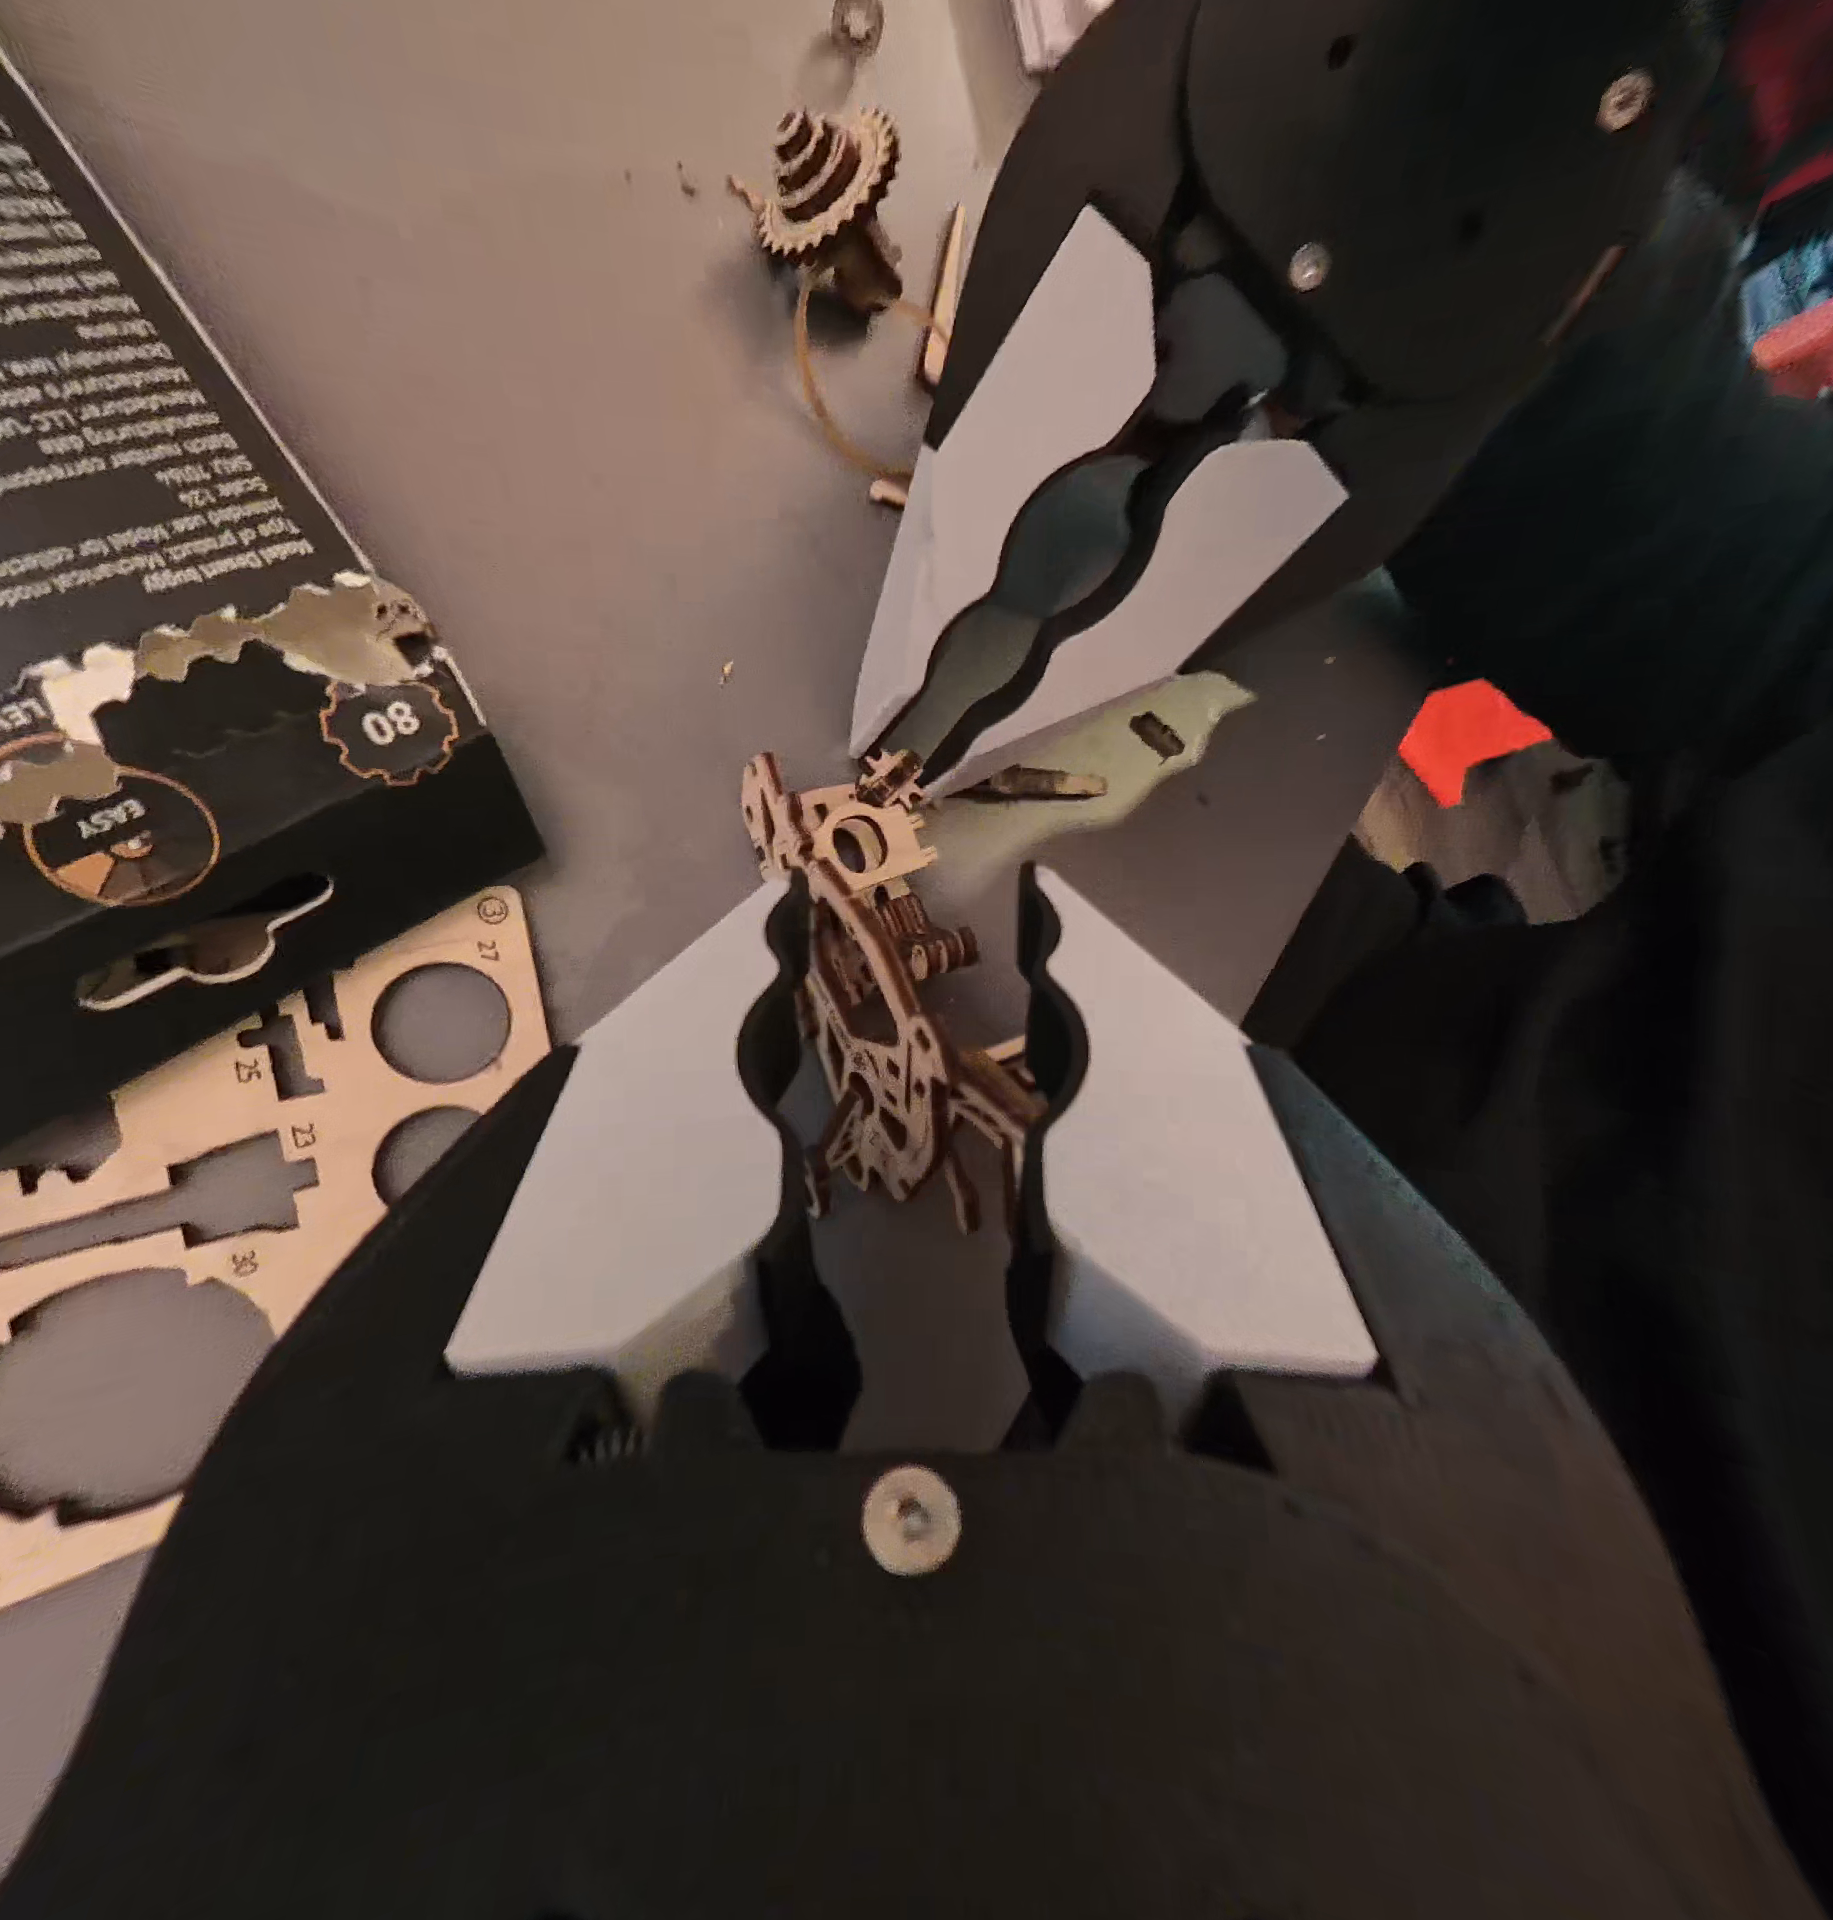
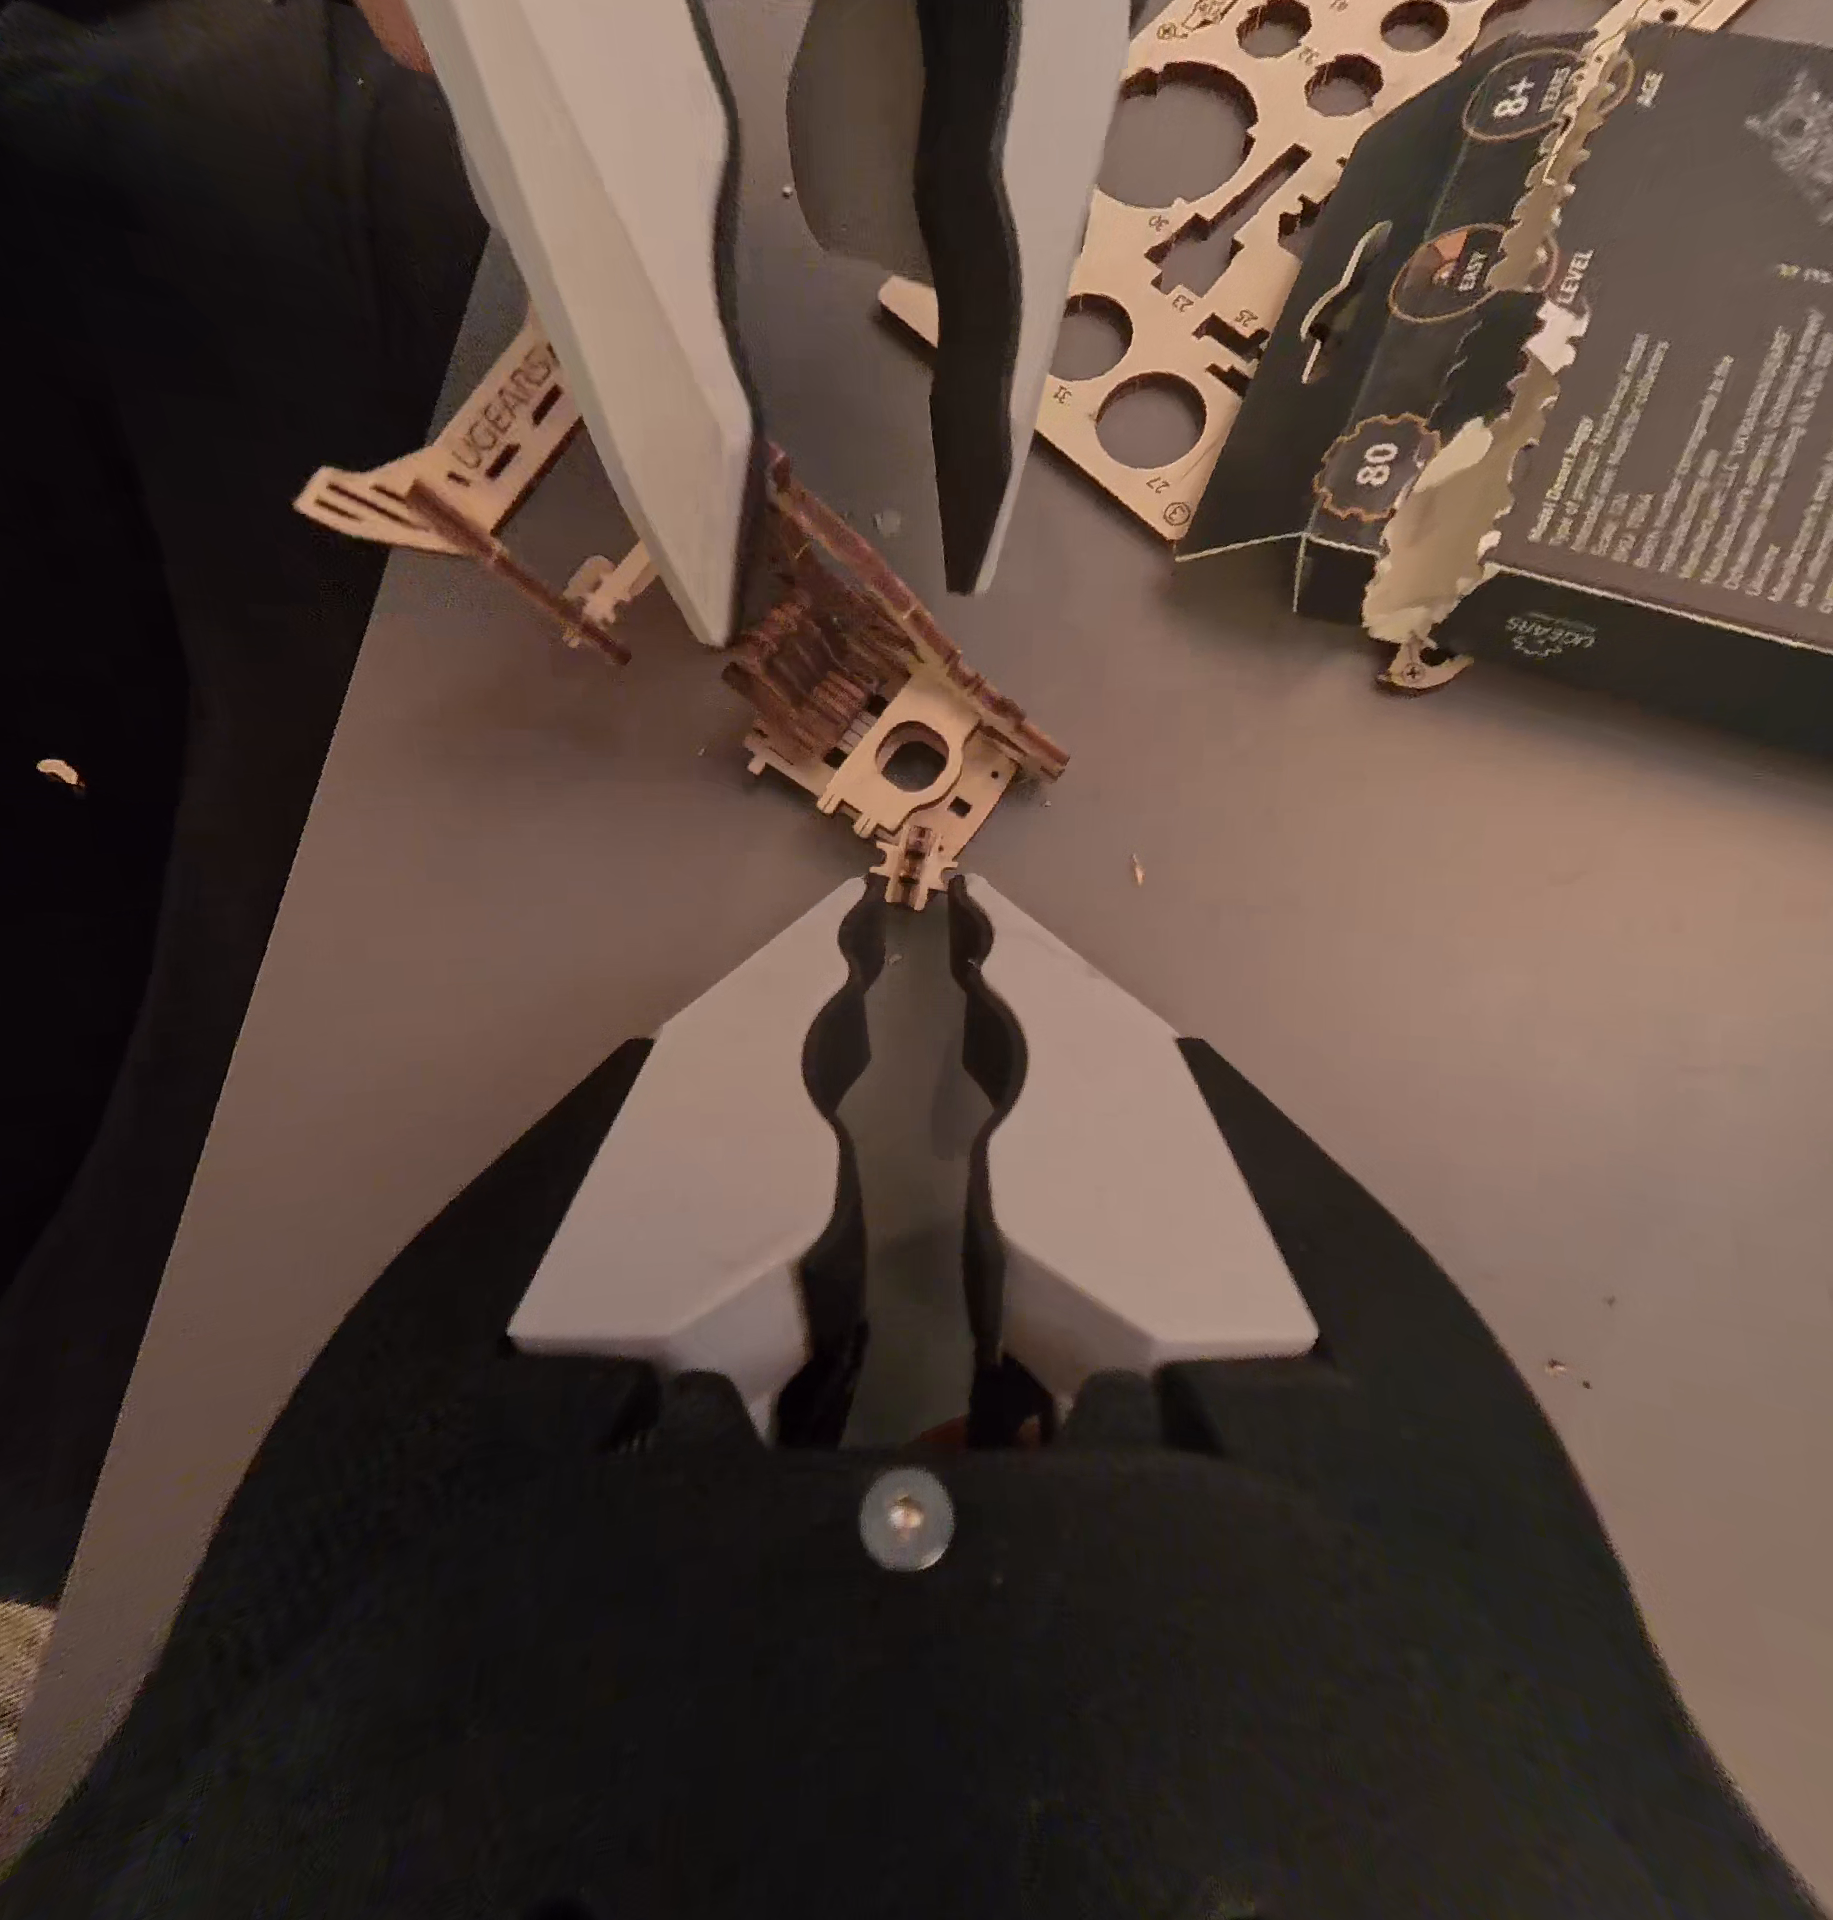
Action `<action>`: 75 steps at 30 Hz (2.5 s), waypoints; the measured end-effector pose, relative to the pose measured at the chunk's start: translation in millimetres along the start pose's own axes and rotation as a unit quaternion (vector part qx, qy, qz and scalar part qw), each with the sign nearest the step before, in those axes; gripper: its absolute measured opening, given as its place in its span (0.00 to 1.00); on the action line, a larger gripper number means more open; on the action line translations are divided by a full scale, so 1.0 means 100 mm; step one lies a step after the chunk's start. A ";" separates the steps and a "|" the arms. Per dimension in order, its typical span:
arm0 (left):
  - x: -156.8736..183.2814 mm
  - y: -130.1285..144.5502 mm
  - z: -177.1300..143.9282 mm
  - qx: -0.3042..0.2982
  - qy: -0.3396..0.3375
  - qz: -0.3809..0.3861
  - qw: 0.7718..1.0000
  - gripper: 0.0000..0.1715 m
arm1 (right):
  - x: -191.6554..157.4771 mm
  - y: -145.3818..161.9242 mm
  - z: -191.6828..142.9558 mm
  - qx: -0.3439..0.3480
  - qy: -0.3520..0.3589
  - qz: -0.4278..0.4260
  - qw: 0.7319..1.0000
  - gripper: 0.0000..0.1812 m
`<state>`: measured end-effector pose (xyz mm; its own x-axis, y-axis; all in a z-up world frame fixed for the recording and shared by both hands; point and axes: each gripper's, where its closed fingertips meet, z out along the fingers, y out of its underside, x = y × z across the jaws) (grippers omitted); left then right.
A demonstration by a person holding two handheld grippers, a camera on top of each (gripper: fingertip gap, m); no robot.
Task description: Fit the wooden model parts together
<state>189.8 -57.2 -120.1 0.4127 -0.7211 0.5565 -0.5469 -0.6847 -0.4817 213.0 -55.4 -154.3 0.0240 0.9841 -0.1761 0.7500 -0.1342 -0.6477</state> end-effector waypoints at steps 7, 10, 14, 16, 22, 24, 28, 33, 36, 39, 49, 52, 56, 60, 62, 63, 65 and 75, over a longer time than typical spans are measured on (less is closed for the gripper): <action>-0.04 -0.03 0.07 -0.037 0.059 -0.046 0.996 0.21 | 0.01 -0.01 -0.01 -0.002 0.013 -0.011 1.000 0.05; -0.04 -0.04 0.06 -0.031 0.075 -0.054 0.995 0.20 | 0.01 -0.02 -0.01 0.002 0.011 -0.013 1.000 0.05; -0.02 -0.04 0.09 -0.045 0.071 -0.033 0.996 0.25 | 0.01 -0.02 0.02 -0.003 0.010 -0.015 1.000 0.05; 0.00 -0.06 0.09 -0.058 0.055 -0.009 0.997 0.29 | 0.01 -0.03 0.03 0.000 0.012 -0.011 1.000 0.05; -0.10 0.09 0.24 -0.178 -0.048 0.073 0.980 0.39 | 0.02 -0.06 0.06 0.009 0.013 0.000 1.000 0.05; -0.13 0.12 0.26 -0.204 -0.080 0.103 0.970 0.37 | 0.02 -0.06 0.06 0.011 0.014 0.001 1.000 0.05; -0.17 0.15 0.26 -0.221 -0.118 0.118 0.961 0.28 | 0.02 -0.07 0.05 0.019 0.016 0.001 1.000 0.05; -0.19 0.21 0.24 -0.225 -0.129 0.133 0.956 0.22 | 0.02 -0.06 0.05 0.021 0.019 0.003 1.000 0.05; -0.18 0.20 0.24 -0.216 -0.122 0.129 0.960 0.23 | 0.00 -0.11 0.04 0.033 0.015 0.003 0.999 0.05; -0.16 0.14 0.22 -0.200 -0.110 0.129 0.965 0.30 | -0.02 -0.17 -0.01 0.047 0.011 0.002 0.999 0.05; -0.23 0.26 0.23 -0.239 -0.181 0.192 0.934 0.37 | -0.04 -0.12 0.01 0.054 0.021 -0.012 0.998 0.05; -0.26 0.23 0.21 -0.235 -0.202 0.219 0.925 0.25 | -0.06 -0.13 0.01 0.063 0.030 -0.026 0.997 0.05; -0.27 0.25 0.19 -0.235 -0.210 0.229 0.921 0.21 | -0.09 -0.15 0.03 0.068 0.038 -0.036 0.996 0.05; -0.28 0.26 0.17 -0.236 -0.206 0.226 0.922 0.21 | -0.10 -0.16 0.05 0.065 0.041 -0.048 0.996 0.05; -0.27 0.26 0.17 -0.236 -0.200 0.224 0.924 0.21 | -0.11 -0.17 0.06 0.068 0.042 -0.052 0.995 0.05; -0.27 0.25 0.17 -0.234 -0.194 0.221 0.927 0.21 | -0.10 -0.18 0.07 0.070 0.044 -0.052 0.995 0.05; -0.23 0.23 0.16 -0.225 -0.175 0.211 0.935 0.21 | -0.10 -0.21 0.07 0.075 0.051 -0.059 0.994 0.05; -0.19 0.21 0.16 -0.223 -0.120 0.181 0.950 0.21 | -0.06 -0.23 0.14 0.062 0.061 -0.066 0.994 0.05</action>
<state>182.3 -60.0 -151.7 0.2643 -0.9407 0.2129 -0.9168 -0.3135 -0.2474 186.3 -60.0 -148.0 0.0171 0.9998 0.0032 0.6652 -0.0090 -0.7466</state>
